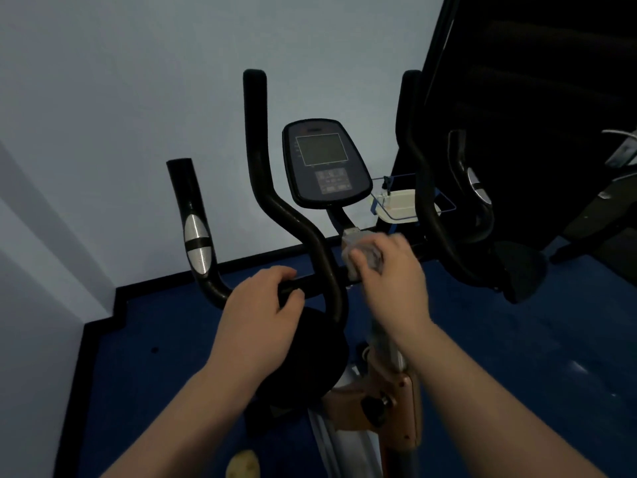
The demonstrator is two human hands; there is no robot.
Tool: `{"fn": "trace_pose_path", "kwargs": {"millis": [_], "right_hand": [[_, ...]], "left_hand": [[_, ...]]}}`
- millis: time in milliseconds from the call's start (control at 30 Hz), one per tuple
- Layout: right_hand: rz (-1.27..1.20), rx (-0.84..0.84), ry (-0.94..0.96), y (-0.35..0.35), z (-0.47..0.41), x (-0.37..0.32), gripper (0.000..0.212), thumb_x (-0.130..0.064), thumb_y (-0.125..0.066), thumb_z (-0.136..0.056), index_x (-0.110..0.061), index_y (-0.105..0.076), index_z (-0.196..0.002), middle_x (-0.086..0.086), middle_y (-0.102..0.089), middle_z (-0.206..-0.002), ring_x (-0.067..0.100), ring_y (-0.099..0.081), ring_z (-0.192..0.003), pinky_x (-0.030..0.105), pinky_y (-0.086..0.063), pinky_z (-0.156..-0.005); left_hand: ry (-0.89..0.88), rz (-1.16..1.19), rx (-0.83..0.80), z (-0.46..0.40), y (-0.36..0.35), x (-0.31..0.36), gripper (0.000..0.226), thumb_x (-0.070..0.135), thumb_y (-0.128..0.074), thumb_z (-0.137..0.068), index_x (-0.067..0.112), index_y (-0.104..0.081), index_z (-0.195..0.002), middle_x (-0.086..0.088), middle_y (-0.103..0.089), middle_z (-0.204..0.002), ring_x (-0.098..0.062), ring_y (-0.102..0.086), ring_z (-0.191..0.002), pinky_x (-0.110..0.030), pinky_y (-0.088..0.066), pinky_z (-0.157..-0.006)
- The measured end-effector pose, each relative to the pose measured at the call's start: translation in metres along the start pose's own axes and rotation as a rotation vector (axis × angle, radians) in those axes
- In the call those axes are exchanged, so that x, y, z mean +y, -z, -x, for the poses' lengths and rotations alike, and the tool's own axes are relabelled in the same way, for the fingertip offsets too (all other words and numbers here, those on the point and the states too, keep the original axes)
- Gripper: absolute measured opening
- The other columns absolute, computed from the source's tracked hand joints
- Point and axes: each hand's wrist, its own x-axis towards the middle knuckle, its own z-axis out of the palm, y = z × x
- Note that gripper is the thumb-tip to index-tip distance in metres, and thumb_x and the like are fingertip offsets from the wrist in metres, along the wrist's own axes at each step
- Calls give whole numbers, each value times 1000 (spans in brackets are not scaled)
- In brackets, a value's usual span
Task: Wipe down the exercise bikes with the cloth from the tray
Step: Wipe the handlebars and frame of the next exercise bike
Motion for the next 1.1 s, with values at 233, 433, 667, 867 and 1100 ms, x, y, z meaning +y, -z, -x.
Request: {"fn": "trace_pose_path", "kwargs": {"millis": [233, 433, 667, 867, 1100], "right_hand": [[336, -86, 109, 2, 6, 11, 18, -38, -50, -94, -27, -61, -102, -5, -55, -108, 21, -60, -85, 34, -46, -62], [395, -146, 80, -12, -12, -9, 22, -34, -47, -96, -19, -62, -104, 1, -55, -110, 24, -60, -91, 37, -48, -68], [-112, -55, 181, 4, -9, -19, 6, -33, -62, -88, -36, -61, -94, -14, -57, -96, 3, -56, -88, 26, -48, -73], [-89, -53, 331, -42, -35, -42, 6, -10, -64, -85, -13, -60, -87, -4, -52, -89, 10, -51, -79, 20, -40, -67], [-140, -123, 318, -47, -60, -56, 9, -18, -65, -88, -12, -60, -92, 0, -55, -94, 11, -53, -83, 21, -42, -70]], "left_hand": [[-13, -12, 28, 4, 0, -1, 33, 32, -51, -92, 30, -56, -125, 17, -57, -107, -5, -53, -100, -25, -42, -85], [-10, -8, 27, 4, -1, -2, 32, 30, -52, -92, 29, -57, -124, 18, -56, -105, -4, -52, -100, -23, -39, -84], [-45, 20, 89, 7, 1, -1, 31, 29, -54, -91, 30, -57, -121, 18, -58, -110, -1, -50, -105, -30, -46, -93], [-60, -3, 108, 5, 3, -3, 25, 26, -55, -89, 31, -60, -113, 18, -59, -101, -2, -50, -99, -28, -44, -92], [-61, 4, 106, 4, 2, -3, 24, 23, -56, -88, 27, -62, -111, 13, -60, -100, -5, -50, -95, -30, -43, -89]]}}
